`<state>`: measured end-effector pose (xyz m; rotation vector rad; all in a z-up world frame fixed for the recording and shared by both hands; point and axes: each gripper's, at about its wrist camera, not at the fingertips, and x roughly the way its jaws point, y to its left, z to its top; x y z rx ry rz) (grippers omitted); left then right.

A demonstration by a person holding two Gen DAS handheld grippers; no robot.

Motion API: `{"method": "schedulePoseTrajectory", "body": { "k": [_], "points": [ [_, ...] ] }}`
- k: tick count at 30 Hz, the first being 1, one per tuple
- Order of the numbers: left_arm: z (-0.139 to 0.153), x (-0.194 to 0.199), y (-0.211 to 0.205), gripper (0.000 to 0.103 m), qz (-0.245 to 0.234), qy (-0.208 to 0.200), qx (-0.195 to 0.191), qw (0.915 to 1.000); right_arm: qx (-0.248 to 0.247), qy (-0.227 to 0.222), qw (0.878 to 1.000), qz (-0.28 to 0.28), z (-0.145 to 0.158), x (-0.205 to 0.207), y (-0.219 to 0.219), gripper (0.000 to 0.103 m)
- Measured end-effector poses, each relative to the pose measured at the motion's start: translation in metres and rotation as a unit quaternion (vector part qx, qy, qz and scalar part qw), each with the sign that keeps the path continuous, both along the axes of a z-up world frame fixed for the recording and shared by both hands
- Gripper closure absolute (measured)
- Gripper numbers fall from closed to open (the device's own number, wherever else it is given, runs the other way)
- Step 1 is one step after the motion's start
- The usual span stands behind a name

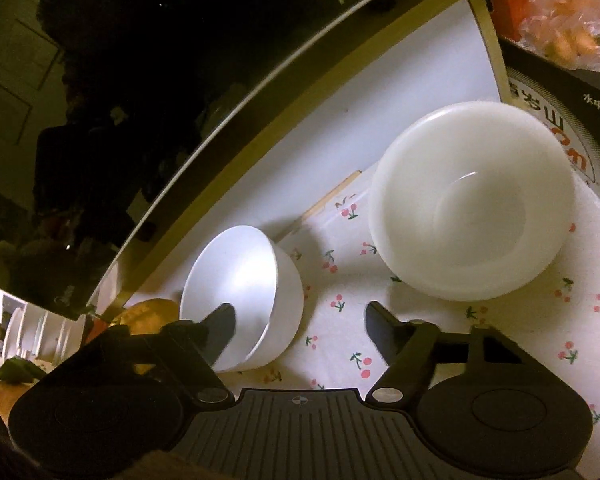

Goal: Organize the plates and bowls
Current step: 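Reach both grippers to the rim of a white bowl by the microwave, then close both grippers on the white bowl rim and lift it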

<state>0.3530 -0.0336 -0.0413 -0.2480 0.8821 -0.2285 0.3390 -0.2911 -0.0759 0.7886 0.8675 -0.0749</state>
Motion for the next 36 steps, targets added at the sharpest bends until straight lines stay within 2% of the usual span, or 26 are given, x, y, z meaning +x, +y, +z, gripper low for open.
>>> {"method": "schedulePoseTrajectory", "body": {
  "k": [4, 9, 12, 15, 23, 36],
  "points": [
    [-0.002, 0.004, -0.003, 0.075, 0.001, -0.005, 0.005, 1.0, 0.012, 0.002, 1.0, -0.006, -0.008, 0.008, 0.001, 0.057],
    [-0.01, 0.007, -0.011, 0.083, 0.004, -0.007, 0.025, 0.9997, 0.016, 0.005, 1.0, -0.001, -0.014, 0.013, 0.004, 0.072],
    [-0.013, 0.008, -0.013, 0.085, 0.008, -0.009, 0.028, 0.9995, 0.018, 0.003, 1.0, 0.003, -0.016, 0.014, 0.005, 0.076],
    [-0.013, 0.007, -0.014, 0.088, 0.007, -0.016, 0.029, 0.9994, 0.02, 0.0, 1.0, 0.004, -0.016, 0.013, 0.007, 0.086],
    [-0.003, 0.0, -0.022, 0.089, -0.005, -0.031, 0.037, 0.9988, 0.008, -0.002, 1.0, 0.004, -0.004, 0.005, 0.008, 0.086],
    [0.034, -0.031, -0.021, 0.089, -0.01, -0.036, 0.043, 0.9984, 0.001, -0.006, 1.0, 0.005, 0.037, -0.025, 0.014, 0.085]
  ]
}}
